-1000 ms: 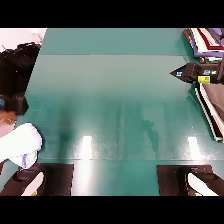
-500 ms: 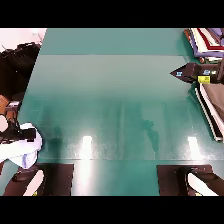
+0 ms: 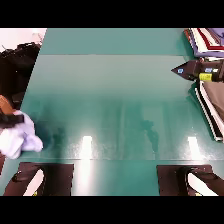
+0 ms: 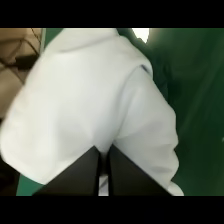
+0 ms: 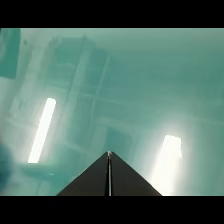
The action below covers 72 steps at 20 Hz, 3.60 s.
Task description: Fold the shirts.
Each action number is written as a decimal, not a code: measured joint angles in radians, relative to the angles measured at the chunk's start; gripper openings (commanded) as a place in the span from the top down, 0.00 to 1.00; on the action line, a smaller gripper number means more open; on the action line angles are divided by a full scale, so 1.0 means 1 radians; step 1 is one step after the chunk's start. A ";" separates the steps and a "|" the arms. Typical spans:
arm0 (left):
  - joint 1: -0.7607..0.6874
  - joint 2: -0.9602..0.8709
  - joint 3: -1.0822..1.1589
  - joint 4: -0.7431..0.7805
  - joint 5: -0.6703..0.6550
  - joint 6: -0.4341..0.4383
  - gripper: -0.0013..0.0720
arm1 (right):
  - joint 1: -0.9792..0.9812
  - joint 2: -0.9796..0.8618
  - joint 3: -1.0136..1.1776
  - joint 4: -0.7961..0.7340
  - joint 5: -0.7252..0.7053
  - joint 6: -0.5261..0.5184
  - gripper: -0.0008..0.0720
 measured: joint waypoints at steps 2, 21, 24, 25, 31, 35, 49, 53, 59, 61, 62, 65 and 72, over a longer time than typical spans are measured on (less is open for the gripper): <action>-0.043 0.000 0.192 -0.034 -0.010 0.006 0.95 | 0.000 0.000 0.050 0.000 -0.008 0.000 0.96; -1.005 -0.535 0.684 -0.207 0.150 0.056 0.22 | 0.000 0.001 0.336 -0.032 -0.042 0.000 0.96; -0.990 -0.573 0.691 -0.212 0.198 0.067 0.22 | 0.000 0.001 0.336 -0.033 -0.039 0.000 0.96; -0.954 -0.579 0.691 -0.213 0.199 0.069 0.23 | 0.000 0.001 0.336 -0.033 -0.039 0.000 0.96; -0.608 -0.596 0.507 -0.378 0.259 0.089 0.23 | 0.000 0.001 0.336 -0.034 -0.035 0.000 0.96; -0.481 -0.625 0.315 -0.589 0.378 0.172 0.23 | 0.000 0.001 0.336 -0.034 -0.032 0.000 0.96; -0.416 -0.799 0.277 -0.846 0.524 0.302 0.95 | -0.024 -0.003 0.125 -0.037 -0.023 0.001 0.96; -0.392 -0.762 0.384 -0.802 0.490 0.309 0.95 | -0.035 -0.068 -0.059 -0.094 -0.021 0.001 0.90; -0.383 -0.731 0.452 -0.766 0.456 0.312 0.95 | 0.070 -0.342 -0.171 -0.043 -0.107 0.002 0.30; -0.383 -0.729 0.458 -0.755 0.441 0.313 0.95 | 0.120 -0.453 -0.132 -0.002 -0.138 0.002 0.30; -0.382 -0.728 0.460 -0.753 0.437 0.313 0.95 | 0.145 -0.500 -0.102 0.014 -0.148 0.002 0.30; -0.383 -0.727 0.463 -0.748 0.425 0.313 0.95 | 0.212 -0.632 0.010 0.037 -0.180 0.001 0.40; -0.382 -0.726 0.464 -0.745 0.395 0.312 0.95 | 0.288 -0.838 0.285 0.053 -0.202 0.001 0.96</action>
